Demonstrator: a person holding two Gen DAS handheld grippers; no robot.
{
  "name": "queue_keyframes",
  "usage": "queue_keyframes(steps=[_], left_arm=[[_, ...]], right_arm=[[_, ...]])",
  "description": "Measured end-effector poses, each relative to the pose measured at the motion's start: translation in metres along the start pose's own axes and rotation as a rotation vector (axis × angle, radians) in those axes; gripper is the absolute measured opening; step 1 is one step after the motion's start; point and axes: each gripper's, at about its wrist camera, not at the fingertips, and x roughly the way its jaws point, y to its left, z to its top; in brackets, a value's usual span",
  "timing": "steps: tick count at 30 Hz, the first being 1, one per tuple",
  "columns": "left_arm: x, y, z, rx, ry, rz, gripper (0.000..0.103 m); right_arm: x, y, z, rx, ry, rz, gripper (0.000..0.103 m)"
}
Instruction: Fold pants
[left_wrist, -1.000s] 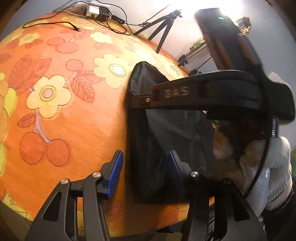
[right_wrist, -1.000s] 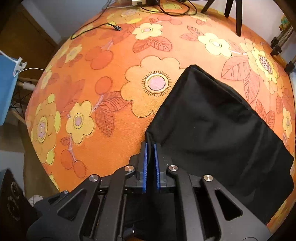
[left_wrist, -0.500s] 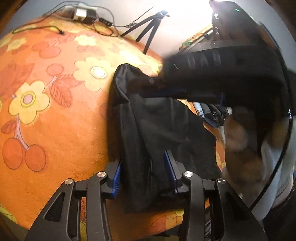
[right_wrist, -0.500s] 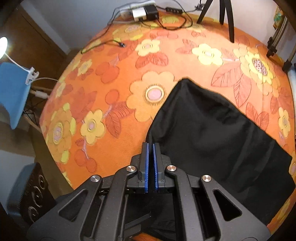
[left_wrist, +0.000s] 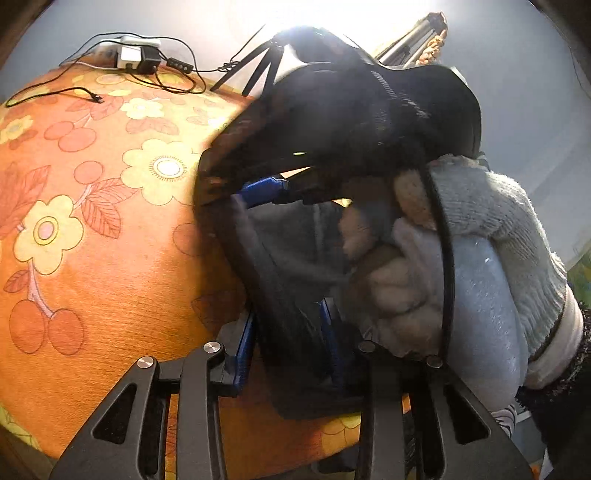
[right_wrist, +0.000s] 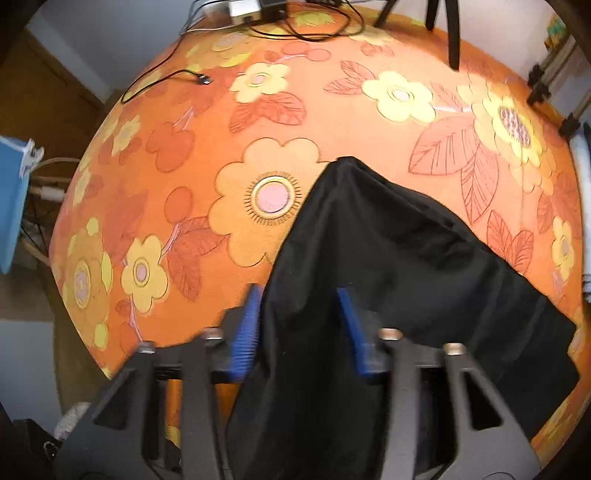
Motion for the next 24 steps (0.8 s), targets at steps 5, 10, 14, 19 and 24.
queue_keyframes(steps=[5, 10, 14, 19, 24], left_arm=[[0.001, -0.008, 0.004, 0.03, -0.004, -0.013, 0.029], [0.005, -0.025, 0.007, 0.072, -0.02, -0.048, 0.029], [0.008, -0.041, 0.008, 0.103, -0.027, -0.09, 0.029], [0.013, -0.067, 0.008, 0.126, -0.021, -0.159, 0.029], [0.032, -0.112, 0.007, 0.194, -0.002, -0.236, 0.028]], right_arm=[[-0.015, -0.006, -0.009, -0.022, -0.056, -0.004, 0.007], [-0.046, -0.026, -0.021, 0.028, -0.142, 0.041, 0.005], [-0.074, -0.049, -0.034, 0.07, -0.201, 0.074, 0.005], [-0.106, -0.088, -0.057, 0.132, -0.274, 0.091, 0.005], [-0.132, -0.134, -0.085, 0.198, -0.327, 0.089, 0.005]])
